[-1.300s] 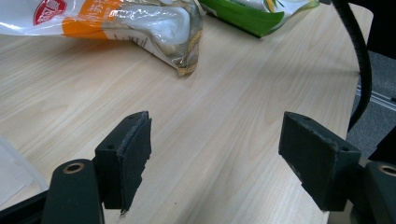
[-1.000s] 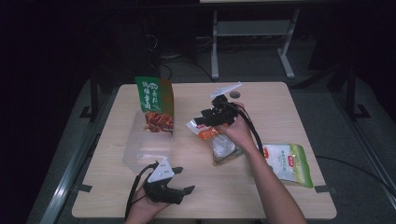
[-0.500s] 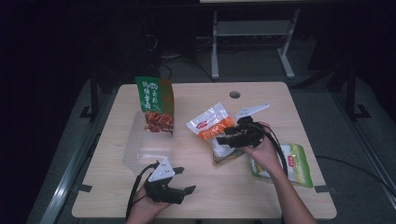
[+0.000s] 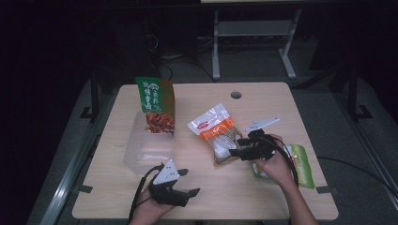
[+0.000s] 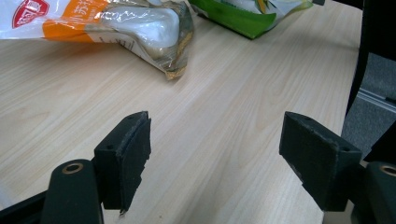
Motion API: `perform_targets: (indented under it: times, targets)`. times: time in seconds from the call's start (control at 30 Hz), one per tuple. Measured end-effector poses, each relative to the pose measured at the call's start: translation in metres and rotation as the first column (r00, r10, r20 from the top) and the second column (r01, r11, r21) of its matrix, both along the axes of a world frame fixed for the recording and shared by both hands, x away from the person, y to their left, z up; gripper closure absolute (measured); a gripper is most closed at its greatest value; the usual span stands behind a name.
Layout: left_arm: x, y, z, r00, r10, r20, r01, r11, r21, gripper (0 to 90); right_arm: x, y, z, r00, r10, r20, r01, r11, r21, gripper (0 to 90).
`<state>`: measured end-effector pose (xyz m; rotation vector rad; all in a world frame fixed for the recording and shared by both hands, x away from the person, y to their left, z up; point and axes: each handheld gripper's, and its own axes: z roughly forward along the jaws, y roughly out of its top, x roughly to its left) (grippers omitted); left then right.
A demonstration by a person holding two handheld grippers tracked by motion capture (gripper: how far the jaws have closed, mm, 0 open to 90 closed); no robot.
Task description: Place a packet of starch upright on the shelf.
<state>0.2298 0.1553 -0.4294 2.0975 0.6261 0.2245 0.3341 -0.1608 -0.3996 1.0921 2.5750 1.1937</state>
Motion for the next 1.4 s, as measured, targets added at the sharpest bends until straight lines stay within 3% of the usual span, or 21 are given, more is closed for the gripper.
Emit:
perform_targets:
  times: [0.17, 0.47, 0.63, 0.67, 0.8, 0.83, 0.87, 1.03, 1.17, 1.23, 1.33, 1.4]
  targets:
    - [-0.002, -0.001, 0.001, 1.0000, -0.002, 0.009, 0.002, 1.0000, 0.006, 24.6, 0.003, -0.005, -0.010, 0.9993, -0.034, -0.018, 0.034, 0.9994, -0.010, 43.0]
    - [-0.001, -0.002, 0.000, 0.9999, -0.004, 0.014, 0.004, 0.9998, 0.020, 24.6, 0.016, -0.006, -0.010, 0.9983, -0.056, -0.014, 0.056, 0.9980, -0.029, 43.1]
    - [-0.001, -0.002, -0.001, 0.9999, -0.009, 0.009, 0.009, 0.9999, 0.015, 24.5, 0.041, -0.009, -0.007, 0.9969, -0.073, -0.027, 0.072, 0.9965, -0.042, 42.9]
    - [-0.001, -0.002, -0.001, 0.9999, -0.011, 0.010, 0.011, 0.9998, 0.015, 24.4, 0.052, -0.010, -0.008, 0.9949, -0.082, -0.058, 0.080, 0.9958, -0.044, 42.1]
    - [-0.001, -0.003, -0.001, 1.0000, -0.008, 0.004, 0.008, 0.9999, 0.007, 24.4, 0.074, -0.010, -0.010, 0.9916, -0.106, -0.074, 0.103, 0.9933, -0.053, 41.3]
    - [-0.001, -0.003, -0.001, 1.0000, -0.009, 0.003, 0.009, 0.9999, 0.007, 24.4, 0.076, -0.011, -0.011, 0.9914, -0.112, -0.068, 0.109, 0.9931, -0.042, 41.0]
    - [-0.001, -0.003, -0.001, 0.9999, -0.013, 0.010, 0.013, 0.9999, 0.011, 24.3, 0.081, -0.011, -0.012, 0.9882, -0.120, -0.095, 0.117, 0.9924, -0.037, 40.4]
    - [0.000, -0.004, 0.000, 0.9997, -0.020, 0.011, 0.019, 0.9997, 0.017, 24.4, 0.099, -0.009, -0.018, 0.9847, -0.117, -0.129, 0.114, 0.9929, -0.035, 40.8]
    - [-0.001, -0.004, 0.000, 0.9997, -0.022, 0.012, 0.022, 0.9996, 0.016, 24.4, 0.110, -0.006, -0.024, 0.9768, -0.127, -0.172, 0.119, 0.9911, -0.060, 41.7]
    - [-0.001, -0.004, 0.000, 0.9997, -0.021, 0.012, 0.021, 0.9996, 0.017, 24.4, 0.113, -0.005, -0.029, 0.9753, -0.119, -0.186, 0.110, 0.9921, -0.062, 49.9]
    - [0.000, -0.004, 0.000, 0.9998, -0.016, 0.010, 0.016, 0.9998, 0.010, 24.3, 0.113, -0.003, -0.036, 0.9635, -0.117, -0.241, 0.098, 0.9913, -0.087, 66.3]
    - [0.000, -0.003, 0.000, 0.9998, -0.015, 0.010, 0.015, 0.9998, 0.011, 24.3, 0.110, -0.005, -0.033, 0.9558, -0.135, -0.261, 0.117, 0.9895, -0.086, 71.4]
